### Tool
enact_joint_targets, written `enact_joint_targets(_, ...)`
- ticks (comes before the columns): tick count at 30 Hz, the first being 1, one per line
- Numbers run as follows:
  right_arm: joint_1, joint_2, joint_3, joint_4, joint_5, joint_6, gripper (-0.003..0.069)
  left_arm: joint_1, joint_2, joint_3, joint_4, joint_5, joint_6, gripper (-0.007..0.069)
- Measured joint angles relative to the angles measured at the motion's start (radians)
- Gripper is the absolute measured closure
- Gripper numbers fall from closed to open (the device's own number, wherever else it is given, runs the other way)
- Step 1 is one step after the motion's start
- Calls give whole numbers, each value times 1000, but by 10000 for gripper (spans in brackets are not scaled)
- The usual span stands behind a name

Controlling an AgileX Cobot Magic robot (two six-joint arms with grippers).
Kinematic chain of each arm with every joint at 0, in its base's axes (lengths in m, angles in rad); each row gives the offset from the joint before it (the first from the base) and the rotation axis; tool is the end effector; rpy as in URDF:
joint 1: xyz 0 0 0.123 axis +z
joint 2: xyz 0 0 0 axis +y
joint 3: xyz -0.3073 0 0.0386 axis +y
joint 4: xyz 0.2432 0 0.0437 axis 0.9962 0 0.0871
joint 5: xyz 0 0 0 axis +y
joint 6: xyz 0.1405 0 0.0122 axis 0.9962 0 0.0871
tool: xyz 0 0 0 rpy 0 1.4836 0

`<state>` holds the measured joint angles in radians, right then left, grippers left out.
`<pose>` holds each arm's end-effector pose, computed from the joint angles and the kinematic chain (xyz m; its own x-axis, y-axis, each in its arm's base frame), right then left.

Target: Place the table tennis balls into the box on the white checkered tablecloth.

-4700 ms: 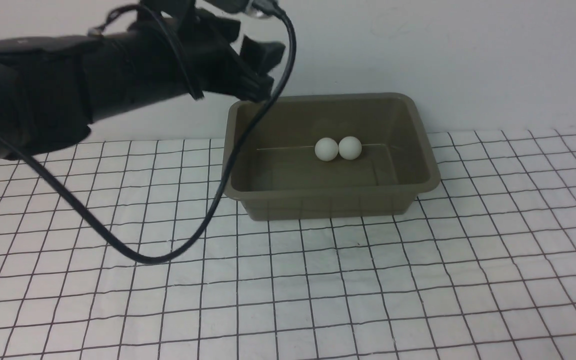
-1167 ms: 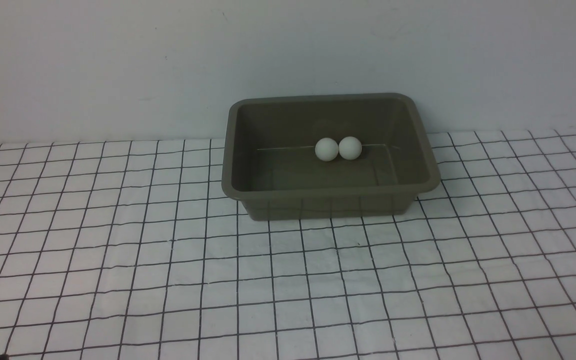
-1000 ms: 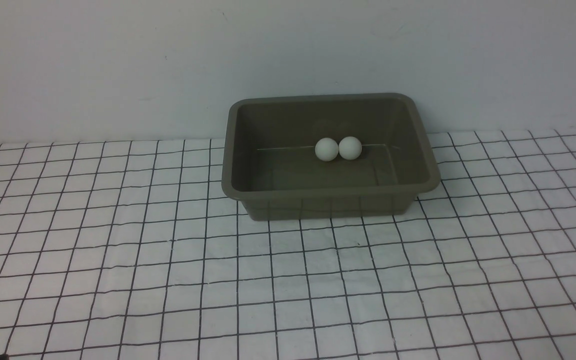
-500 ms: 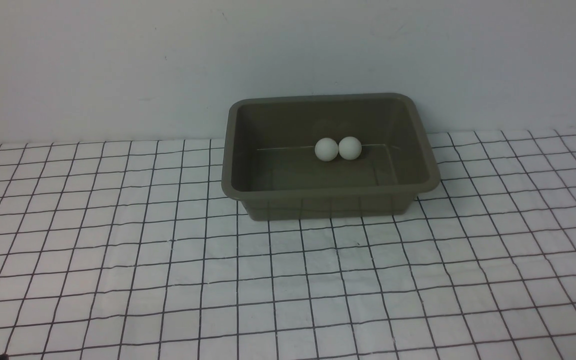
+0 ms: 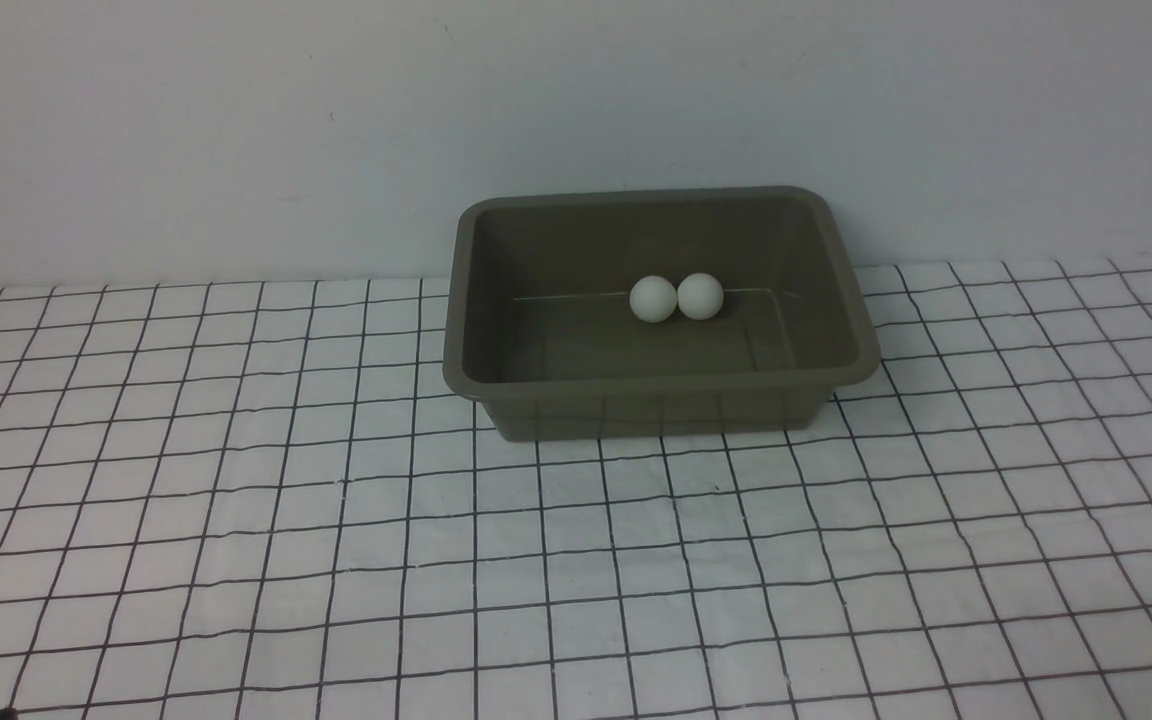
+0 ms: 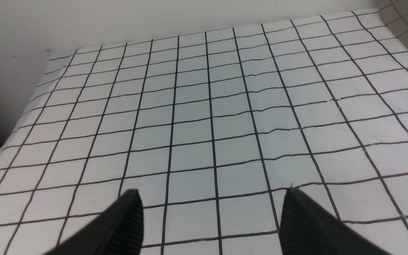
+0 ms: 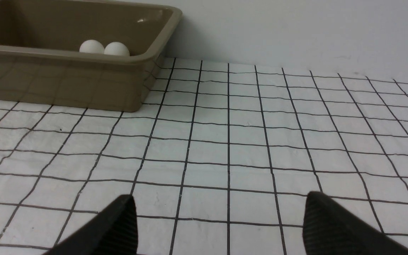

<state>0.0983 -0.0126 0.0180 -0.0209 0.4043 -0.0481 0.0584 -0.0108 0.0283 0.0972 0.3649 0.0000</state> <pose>0.0692 0.0057 0.1553 -0.3085 -0.0980 -0.9461 -0.1114 0.9916 -0.0664 0.0707 0.0090 0.1568 -0.2960 0.0735 -0.9523 -0.0648 0.9932 0.0968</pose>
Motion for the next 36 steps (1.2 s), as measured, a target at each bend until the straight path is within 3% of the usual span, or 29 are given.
enact_joint_targets(36,-50,0,0,9,-1,-20,90,0,0,0,0,0,0,157)
